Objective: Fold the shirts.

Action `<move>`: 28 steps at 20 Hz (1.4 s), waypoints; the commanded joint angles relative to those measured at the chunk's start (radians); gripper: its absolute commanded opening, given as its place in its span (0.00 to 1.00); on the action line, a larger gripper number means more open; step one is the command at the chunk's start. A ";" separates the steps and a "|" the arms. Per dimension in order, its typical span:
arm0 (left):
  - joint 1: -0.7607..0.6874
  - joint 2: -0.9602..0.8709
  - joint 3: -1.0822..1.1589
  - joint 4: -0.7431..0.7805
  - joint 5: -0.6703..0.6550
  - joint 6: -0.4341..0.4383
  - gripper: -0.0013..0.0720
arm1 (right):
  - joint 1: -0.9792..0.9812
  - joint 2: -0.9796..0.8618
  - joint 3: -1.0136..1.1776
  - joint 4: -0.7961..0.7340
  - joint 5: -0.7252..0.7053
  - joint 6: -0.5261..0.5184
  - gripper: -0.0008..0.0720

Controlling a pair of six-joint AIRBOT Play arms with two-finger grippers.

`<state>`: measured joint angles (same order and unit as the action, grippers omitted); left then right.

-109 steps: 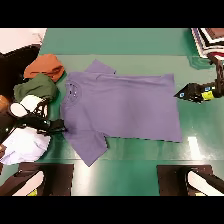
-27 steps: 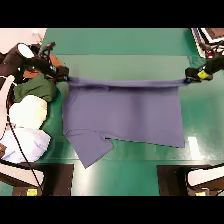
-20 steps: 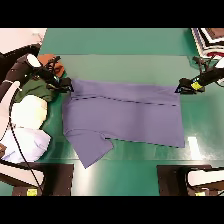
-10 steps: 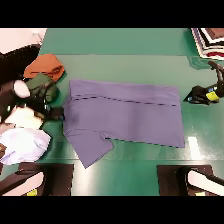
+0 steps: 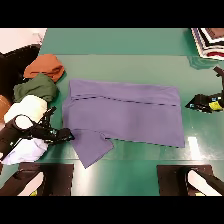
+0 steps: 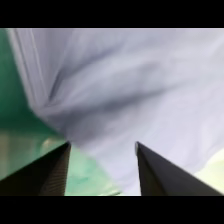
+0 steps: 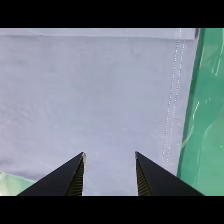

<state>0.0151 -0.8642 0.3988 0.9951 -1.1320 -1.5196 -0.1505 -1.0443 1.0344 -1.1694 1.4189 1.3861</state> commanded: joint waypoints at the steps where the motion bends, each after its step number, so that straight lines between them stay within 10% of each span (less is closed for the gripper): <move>1: -0.001 0.010 -0.042 -0.059 0.069 0.009 0.67 | -0.001 0.034 -0.007 -0.001 -0.004 0.000 0.52; 2: -0.001 0.010 -0.041 -0.061 0.069 0.009 0.67 | -0.001 0.039 -0.007 -0.005 -0.001 0.000 0.52; 4: -0.001 0.011 -0.029 -0.060 0.057 0.015 0.07 | -0.003 0.040 -0.008 -0.045 0.027 0.000 0.52; 9: -0.001 0.015 0.067 -0.048 -0.091 0.062 0.05 | -0.024 0.013 -0.079 -0.251 0.129 0.011 0.63; 18: -0.001 0.014 0.087 -0.049 -0.056 0.080 0.05 | -0.238 -0.130 -0.472 -0.029 0.016 -0.035 0.69; 20: -0.001 0.014 0.087 -0.047 -0.057 0.080 0.05 | -0.181 -0.145 -0.477 -0.029 0.007 -0.035 0.59; 24: -0.001 0.015 0.135 0.084 -0.157 0.061 0.05 | -0.090 -0.084 -0.474 -0.092 0.004 -0.036 0.03; 28: -0.001 0.172 0.172 0.156 -0.296 -0.005 0.05 | -0.070 0.090 -0.472 -0.227 0.138 -0.034 0.03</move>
<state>0.0143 -0.7807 0.5495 1.0874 -1.3209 -1.4742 -0.2401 -1.0512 0.5636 -1.3018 1.4662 1.3514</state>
